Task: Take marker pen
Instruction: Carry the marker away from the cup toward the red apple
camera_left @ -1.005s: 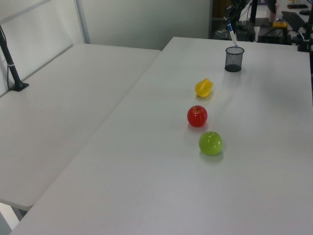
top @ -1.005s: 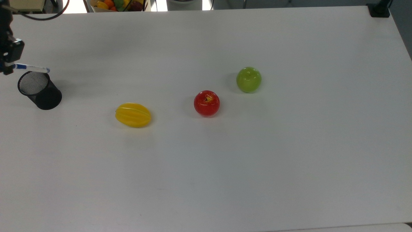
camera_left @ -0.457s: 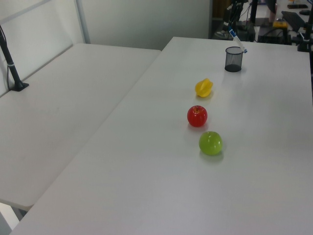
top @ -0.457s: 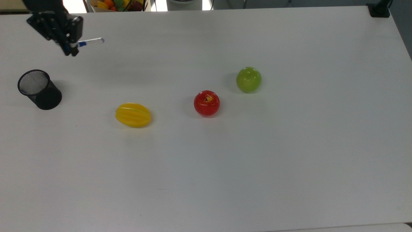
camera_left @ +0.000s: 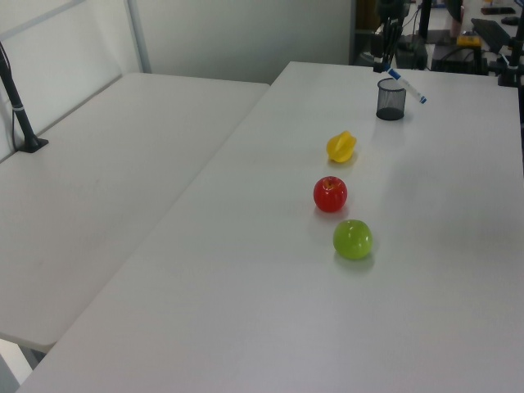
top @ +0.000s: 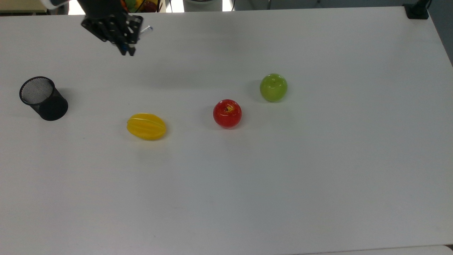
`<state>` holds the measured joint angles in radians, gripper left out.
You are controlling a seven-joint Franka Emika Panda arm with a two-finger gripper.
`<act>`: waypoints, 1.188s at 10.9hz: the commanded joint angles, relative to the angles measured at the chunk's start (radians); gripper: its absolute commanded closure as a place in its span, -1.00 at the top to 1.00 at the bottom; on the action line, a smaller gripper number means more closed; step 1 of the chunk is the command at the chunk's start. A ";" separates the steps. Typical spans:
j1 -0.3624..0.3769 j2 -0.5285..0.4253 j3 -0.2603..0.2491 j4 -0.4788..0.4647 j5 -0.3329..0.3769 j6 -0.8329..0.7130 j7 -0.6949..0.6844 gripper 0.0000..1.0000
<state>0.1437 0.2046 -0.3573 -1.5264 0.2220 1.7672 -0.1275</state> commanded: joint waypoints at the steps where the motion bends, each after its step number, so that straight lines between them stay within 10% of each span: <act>1: 0.003 -0.013 0.113 -0.012 -0.068 -0.029 0.091 -0.99; 13: 0.057 0.153 0.164 -0.023 -0.107 0.035 0.078 -0.99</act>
<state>0.1793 0.3360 -0.1905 -1.5381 0.1345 1.7760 -0.0512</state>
